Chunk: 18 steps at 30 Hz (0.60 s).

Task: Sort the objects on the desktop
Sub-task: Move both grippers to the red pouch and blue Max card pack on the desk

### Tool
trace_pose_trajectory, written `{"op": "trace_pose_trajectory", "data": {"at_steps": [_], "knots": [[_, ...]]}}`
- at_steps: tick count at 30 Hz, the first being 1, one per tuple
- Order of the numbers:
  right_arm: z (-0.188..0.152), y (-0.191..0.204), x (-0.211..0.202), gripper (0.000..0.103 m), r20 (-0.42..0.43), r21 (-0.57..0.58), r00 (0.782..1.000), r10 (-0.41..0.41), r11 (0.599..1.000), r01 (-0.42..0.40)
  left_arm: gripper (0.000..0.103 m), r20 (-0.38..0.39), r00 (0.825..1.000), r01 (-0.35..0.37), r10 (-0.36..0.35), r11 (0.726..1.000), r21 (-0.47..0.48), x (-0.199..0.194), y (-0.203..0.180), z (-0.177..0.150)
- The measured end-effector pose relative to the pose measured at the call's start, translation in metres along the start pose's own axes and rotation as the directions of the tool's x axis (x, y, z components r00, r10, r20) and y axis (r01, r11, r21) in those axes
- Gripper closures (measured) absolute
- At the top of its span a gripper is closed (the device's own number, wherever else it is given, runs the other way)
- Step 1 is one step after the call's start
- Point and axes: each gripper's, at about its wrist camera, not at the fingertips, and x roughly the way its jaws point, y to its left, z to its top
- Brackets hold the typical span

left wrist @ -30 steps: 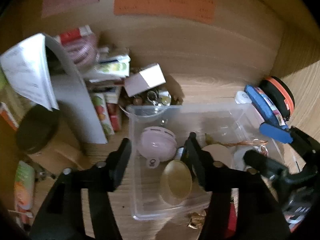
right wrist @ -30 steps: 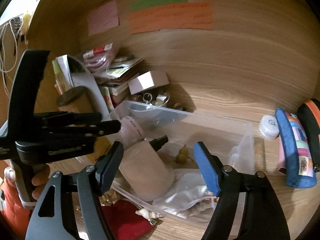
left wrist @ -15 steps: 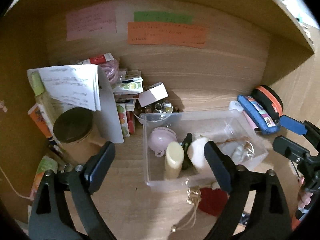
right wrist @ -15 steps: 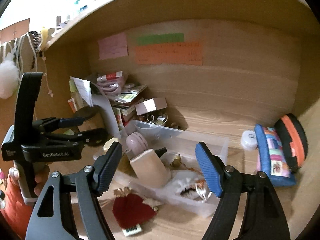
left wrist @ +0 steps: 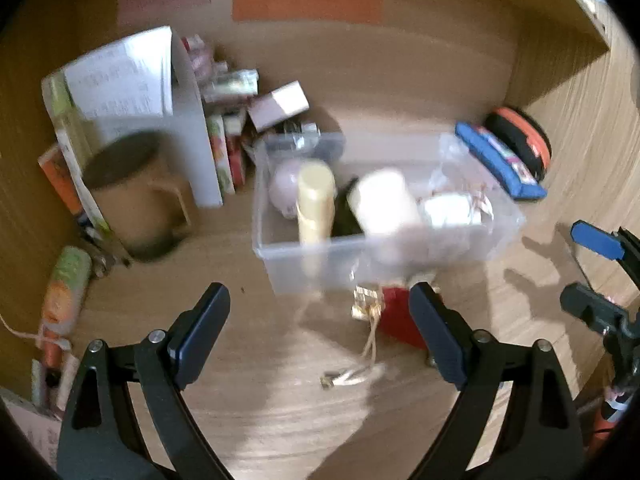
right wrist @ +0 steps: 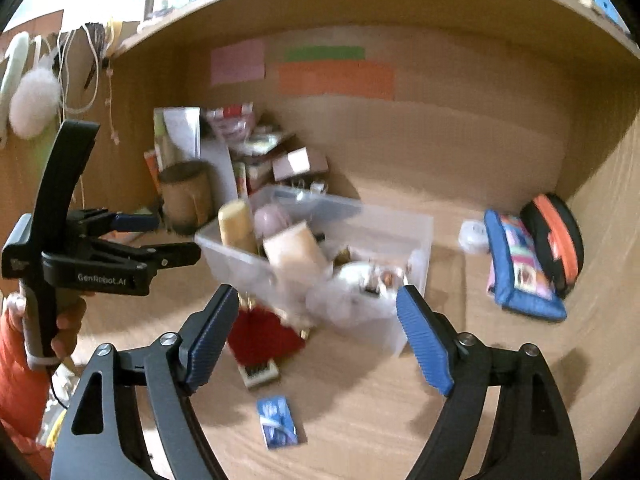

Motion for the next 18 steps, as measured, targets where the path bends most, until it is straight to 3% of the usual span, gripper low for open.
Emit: {"op": "trace_pose_trajectory", "data": {"at_steps": [9, 13, 18], "knots": [[-0.055, 0.01, 0.024, 0.026, -0.139, -0.036, 0.989, 0.045, 0.998, -0.05, 0.011, -0.11, 0.992, 0.067, -0.069, 0.997, -0.025, 0.021, -0.011, -0.029], [-0.07, 0.019, 0.031, 0.04, -0.178, -0.075, 0.982, 0.066, 0.994, -0.081, 0.011, -0.147, 0.985, 0.083, -0.088, 0.996, -0.039, 0.027, -0.014, -0.038], [-0.078, 0.018, 0.044, 0.047, -0.23, -0.061, 0.967, 0.105, 0.991, -0.122, 0.011, -0.198, 0.974, 0.108, -0.114, 0.993, -0.044, 0.04, -0.023, -0.04]]}}
